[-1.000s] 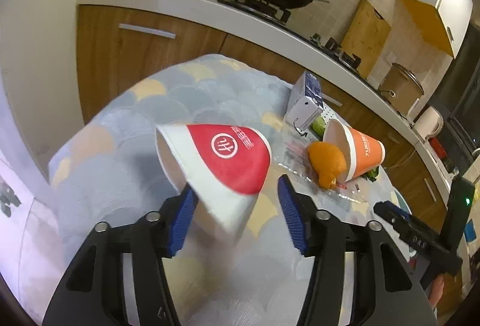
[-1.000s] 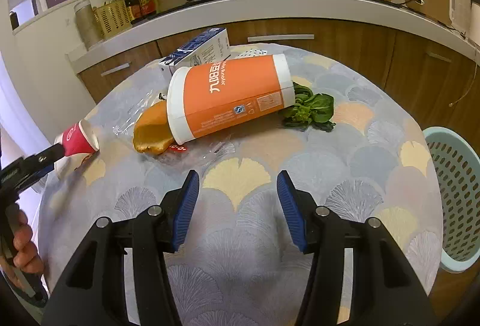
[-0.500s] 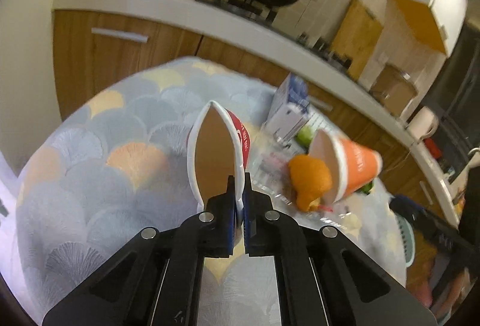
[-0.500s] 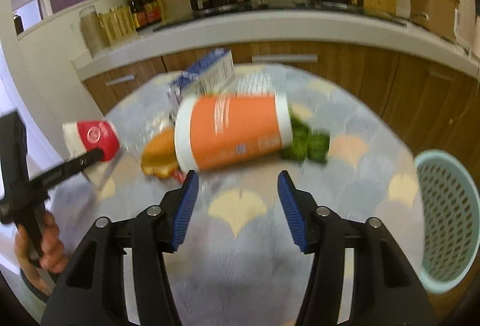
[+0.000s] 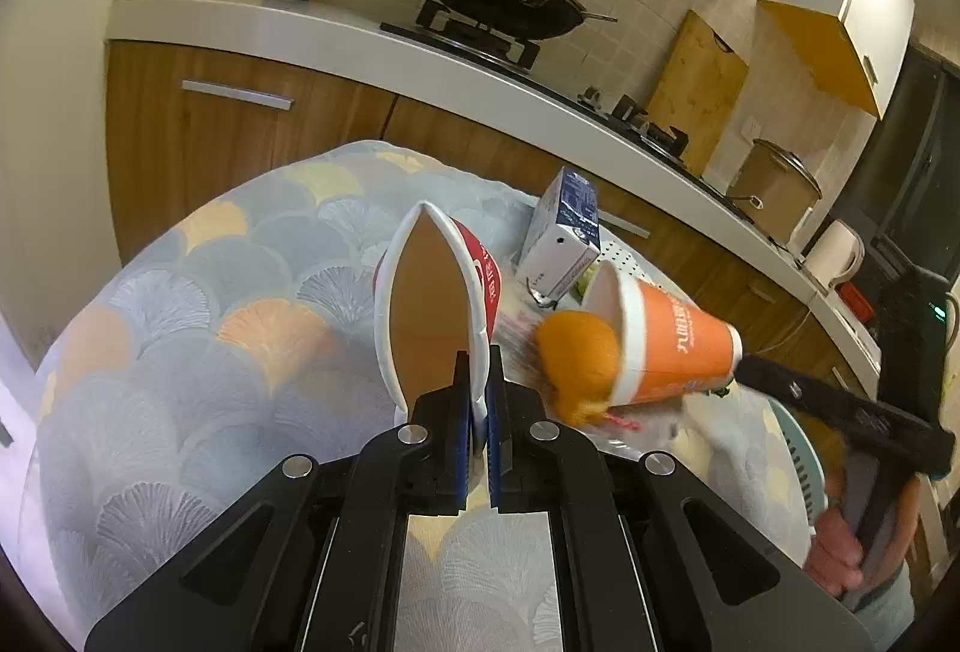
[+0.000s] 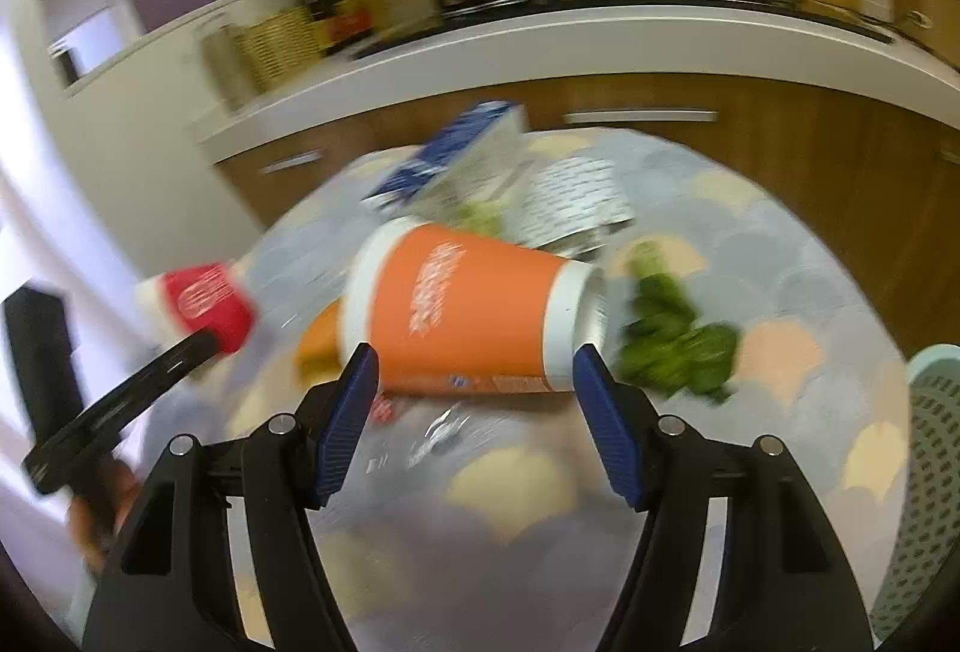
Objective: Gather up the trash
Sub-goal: 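Grasp the orange paper cup with the right gripper and lift it toward the basket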
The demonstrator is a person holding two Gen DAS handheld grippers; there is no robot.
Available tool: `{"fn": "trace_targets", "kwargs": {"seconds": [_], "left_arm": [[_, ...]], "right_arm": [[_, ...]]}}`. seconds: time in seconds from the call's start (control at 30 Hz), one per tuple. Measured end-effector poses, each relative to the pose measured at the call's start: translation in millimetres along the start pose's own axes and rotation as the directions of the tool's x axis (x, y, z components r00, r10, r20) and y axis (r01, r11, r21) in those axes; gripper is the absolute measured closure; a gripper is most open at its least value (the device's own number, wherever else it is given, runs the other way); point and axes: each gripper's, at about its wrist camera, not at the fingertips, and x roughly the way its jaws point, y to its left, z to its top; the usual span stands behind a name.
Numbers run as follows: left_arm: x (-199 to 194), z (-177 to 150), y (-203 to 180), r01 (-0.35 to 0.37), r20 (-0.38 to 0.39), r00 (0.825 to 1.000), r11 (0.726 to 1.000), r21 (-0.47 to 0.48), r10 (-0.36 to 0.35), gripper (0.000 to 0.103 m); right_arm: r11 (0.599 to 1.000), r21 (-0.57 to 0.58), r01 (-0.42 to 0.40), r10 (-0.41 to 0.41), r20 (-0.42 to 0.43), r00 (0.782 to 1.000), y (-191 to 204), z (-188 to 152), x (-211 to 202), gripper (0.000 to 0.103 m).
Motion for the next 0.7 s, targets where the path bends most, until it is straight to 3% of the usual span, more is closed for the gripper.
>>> {"fn": "trace_targets", "kwargs": {"seconds": [0.17,0.33,0.4,0.5,0.6,0.7], "left_arm": [[-2,-1,2,0.005,0.007,1.0,1.0,-0.013,-0.005,0.101],[-3,-1,3,0.011,0.011,1.0,1.0,-0.018,-0.01,0.101],[-3,-1,3,0.008,0.012,1.0,1.0,-0.016,-0.008,0.101],[-3,-1,4,0.006,0.013,1.0,1.0,-0.016,-0.006,0.101],[-3,-1,4,0.006,0.011,1.0,1.0,-0.019,-0.006,0.101],[-3,-1,3,0.004,0.011,1.0,1.0,-0.014,-0.004,0.101]], "right_arm": [[0.984,-0.116,-0.133,0.127,-0.061,0.99,49,-27,-15,0.04],[0.992,-0.1,0.08,-0.076,0.045,0.996,40,-21,-23,0.04],[0.992,-0.061,0.109,-0.108,0.02,0.994,27,-8,-5,0.039],[1.0,-0.008,0.011,-0.012,-0.065,0.998,8,8,31,0.038],[0.999,0.033,-0.03,0.034,-0.12,0.992,-5,15,58,0.026],[0.996,0.057,-0.075,0.084,-0.161,0.983,-10,9,68,0.025]]}}
